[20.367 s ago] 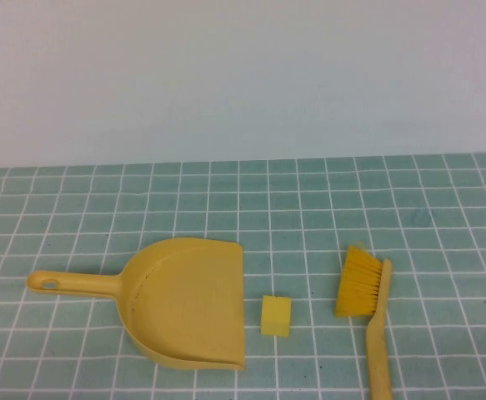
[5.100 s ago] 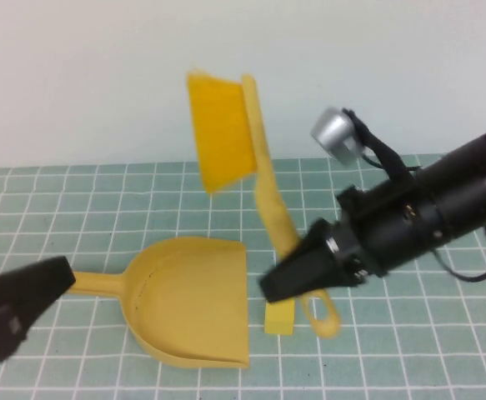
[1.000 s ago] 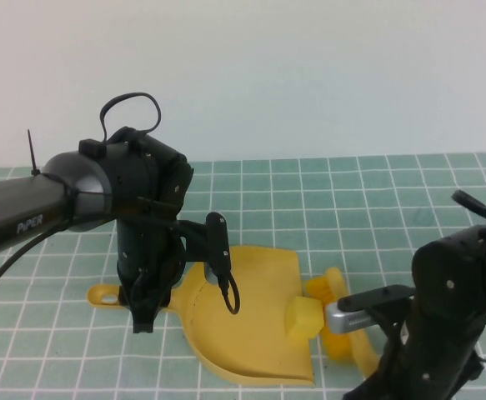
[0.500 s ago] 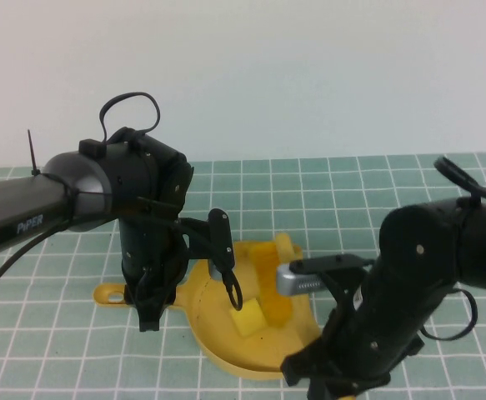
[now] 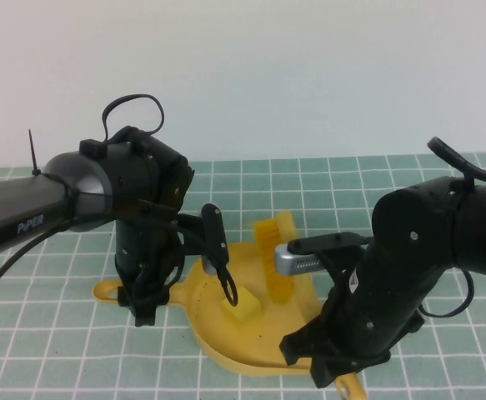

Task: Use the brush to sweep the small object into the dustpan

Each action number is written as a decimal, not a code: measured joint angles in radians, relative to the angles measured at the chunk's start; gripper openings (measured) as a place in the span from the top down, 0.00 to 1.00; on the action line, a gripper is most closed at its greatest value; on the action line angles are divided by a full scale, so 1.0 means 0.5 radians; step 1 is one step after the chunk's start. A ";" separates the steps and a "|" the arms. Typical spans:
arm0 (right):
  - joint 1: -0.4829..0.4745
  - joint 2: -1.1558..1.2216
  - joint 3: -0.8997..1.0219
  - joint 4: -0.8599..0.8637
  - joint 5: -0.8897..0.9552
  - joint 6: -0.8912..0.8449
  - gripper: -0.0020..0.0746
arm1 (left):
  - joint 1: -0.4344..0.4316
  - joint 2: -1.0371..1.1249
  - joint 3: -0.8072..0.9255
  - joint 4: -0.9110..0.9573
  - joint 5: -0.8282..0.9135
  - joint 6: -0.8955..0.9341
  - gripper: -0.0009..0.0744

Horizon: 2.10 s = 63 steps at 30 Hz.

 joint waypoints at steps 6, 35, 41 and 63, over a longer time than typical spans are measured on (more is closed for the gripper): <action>0.000 -0.037 0.000 -0.215 -0.008 0.157 0.76 | 0.000 -0.042 0.000 0.076 0.116 -0.101 0.38; -0.399 0.201 0.001 0.072 0.104 -0.263 0.75 | 0.000 -1.097 0.000 -0.200 -0.167 -1.007 0.99; -0.399 0.201 0.001 0.004 0.104 -0.204 0.63 | 0.000 -1.263 0.000 -0.368 -0.365 -1.102 0.99; -0.403 -0.285 0.001 -0.457 0.423 0.078 0.64 | 0.009 -1.690 0.532 -0.616 -1.105 -1.249 0.99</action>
